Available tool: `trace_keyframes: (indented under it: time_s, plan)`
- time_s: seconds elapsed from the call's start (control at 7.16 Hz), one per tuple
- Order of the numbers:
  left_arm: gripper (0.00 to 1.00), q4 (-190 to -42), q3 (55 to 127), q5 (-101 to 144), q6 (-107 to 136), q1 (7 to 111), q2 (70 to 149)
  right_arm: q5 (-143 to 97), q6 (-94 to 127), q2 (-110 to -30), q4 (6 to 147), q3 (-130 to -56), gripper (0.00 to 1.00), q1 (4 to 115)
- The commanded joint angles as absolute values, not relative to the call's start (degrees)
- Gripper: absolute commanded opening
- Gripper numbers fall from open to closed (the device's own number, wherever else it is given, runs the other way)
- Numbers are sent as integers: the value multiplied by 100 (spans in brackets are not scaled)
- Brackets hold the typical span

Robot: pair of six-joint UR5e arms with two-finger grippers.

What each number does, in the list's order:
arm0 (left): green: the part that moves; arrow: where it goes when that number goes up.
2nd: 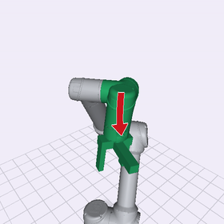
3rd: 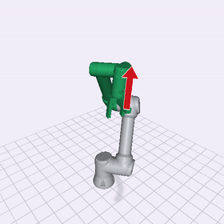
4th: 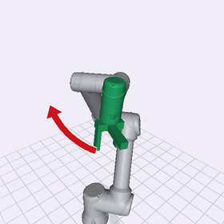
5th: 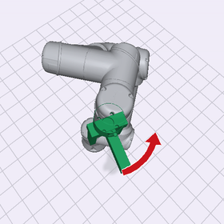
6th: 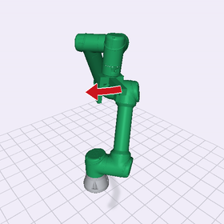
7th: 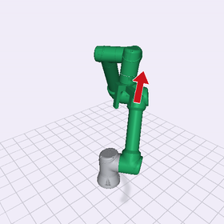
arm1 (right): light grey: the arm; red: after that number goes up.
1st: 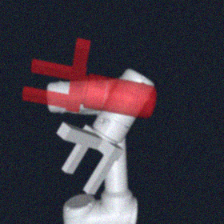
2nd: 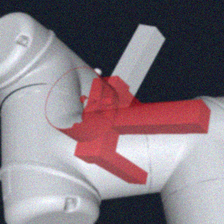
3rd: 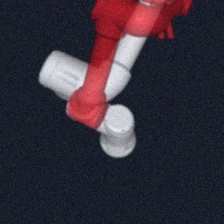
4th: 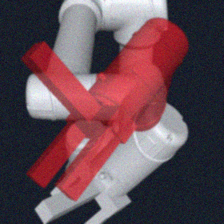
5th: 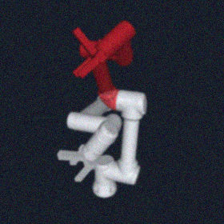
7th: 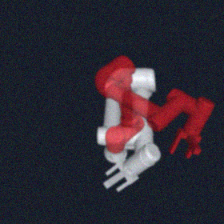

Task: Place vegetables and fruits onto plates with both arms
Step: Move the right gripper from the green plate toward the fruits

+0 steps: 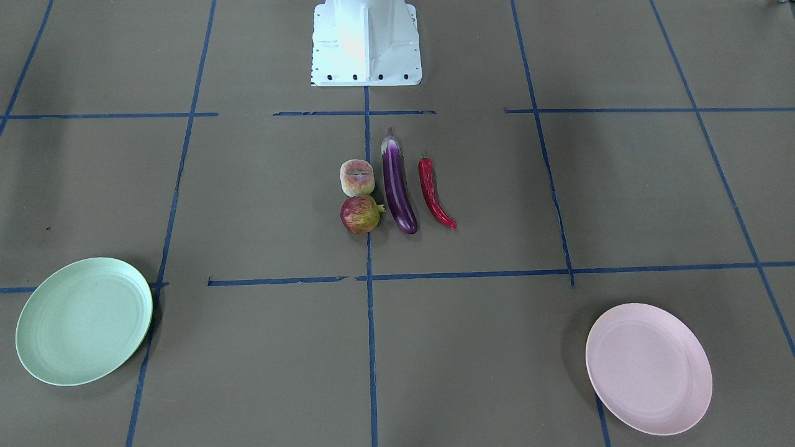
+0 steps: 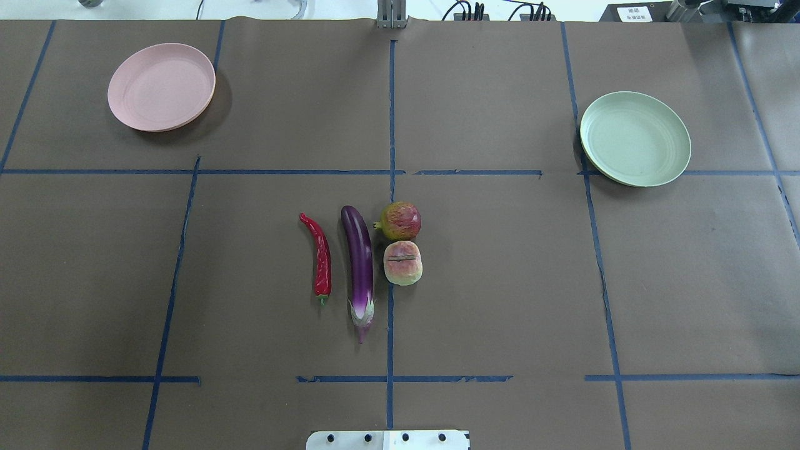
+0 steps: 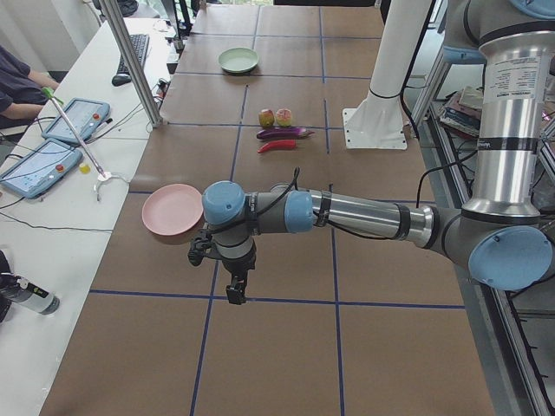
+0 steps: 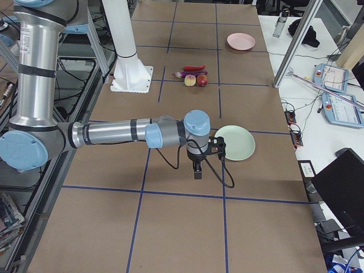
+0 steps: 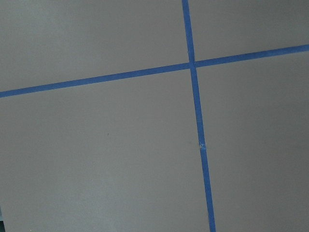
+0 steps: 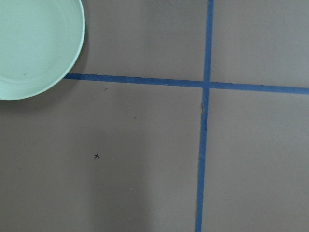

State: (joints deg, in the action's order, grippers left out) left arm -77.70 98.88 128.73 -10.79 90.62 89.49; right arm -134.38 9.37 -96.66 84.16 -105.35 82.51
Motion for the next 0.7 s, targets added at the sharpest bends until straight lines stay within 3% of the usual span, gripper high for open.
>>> trace_keyframes:
  time_s: [0.0,0.56]
  plan:
    - [100,-7770,9888,12885,-1072,9062,8947,-13412,1397,-8855,7738,-10529,100,7327]
    - [100,-7770,9888,12911,-1055,9044,8947,-12555,5456,-6940,7778,-10933,100,4921]
